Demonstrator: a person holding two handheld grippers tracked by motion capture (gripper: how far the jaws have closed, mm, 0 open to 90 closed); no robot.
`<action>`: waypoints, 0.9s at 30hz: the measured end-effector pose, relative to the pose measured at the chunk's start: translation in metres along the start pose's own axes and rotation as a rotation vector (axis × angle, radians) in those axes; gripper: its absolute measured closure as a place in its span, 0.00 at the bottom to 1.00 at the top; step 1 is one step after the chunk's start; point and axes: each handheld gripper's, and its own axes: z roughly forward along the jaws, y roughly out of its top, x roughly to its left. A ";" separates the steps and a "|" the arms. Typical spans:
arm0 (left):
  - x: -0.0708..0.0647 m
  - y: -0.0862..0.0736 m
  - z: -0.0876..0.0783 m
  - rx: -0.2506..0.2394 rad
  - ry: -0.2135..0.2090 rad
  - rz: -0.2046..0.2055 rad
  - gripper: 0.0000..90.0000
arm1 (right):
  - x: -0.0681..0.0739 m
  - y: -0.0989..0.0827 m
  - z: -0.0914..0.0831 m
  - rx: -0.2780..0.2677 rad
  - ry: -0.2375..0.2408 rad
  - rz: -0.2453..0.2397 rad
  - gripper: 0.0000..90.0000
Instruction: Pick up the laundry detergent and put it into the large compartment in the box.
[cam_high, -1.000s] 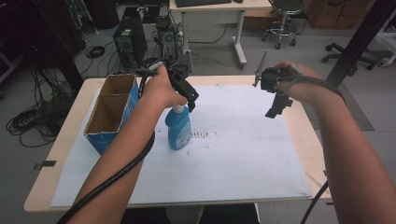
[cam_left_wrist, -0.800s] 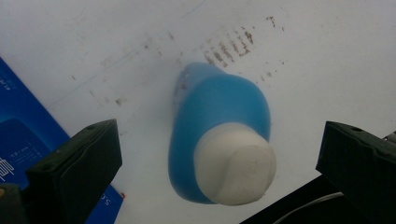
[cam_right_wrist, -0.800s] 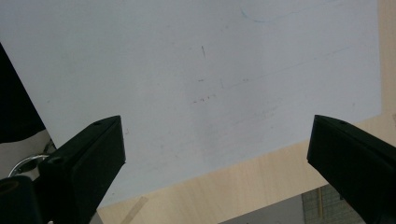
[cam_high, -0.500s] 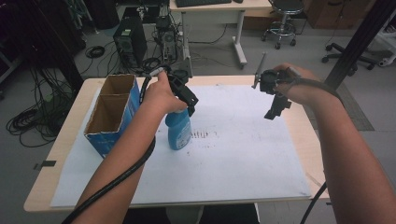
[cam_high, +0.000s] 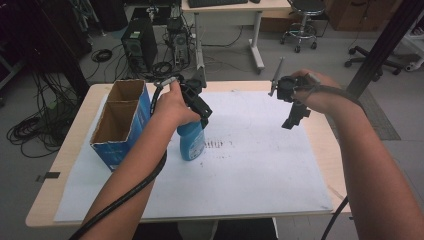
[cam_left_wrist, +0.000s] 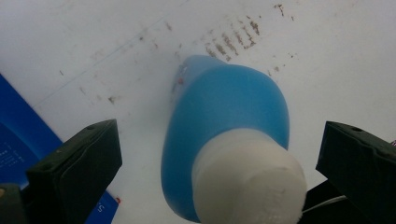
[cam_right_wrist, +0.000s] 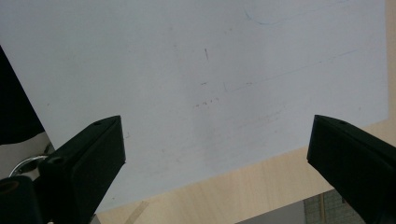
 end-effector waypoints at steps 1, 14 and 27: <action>0.000 0.000 0.001 0.002 0.000 0.006 0.00 | 0.000 0.000 0.000 -0.001 0.000 0.000 0.05; 0.000 -0.002 0.009 0.002 -0.001 0.029 0.00 | 0.002 0.001 0.004 0.002 0.005 0.000 0.05; -0.005 -0.001 0.012 0.011 0.013 0.050 0.00 | 0.003 0.002 0.008 0.004 0.009 -0.002 0.04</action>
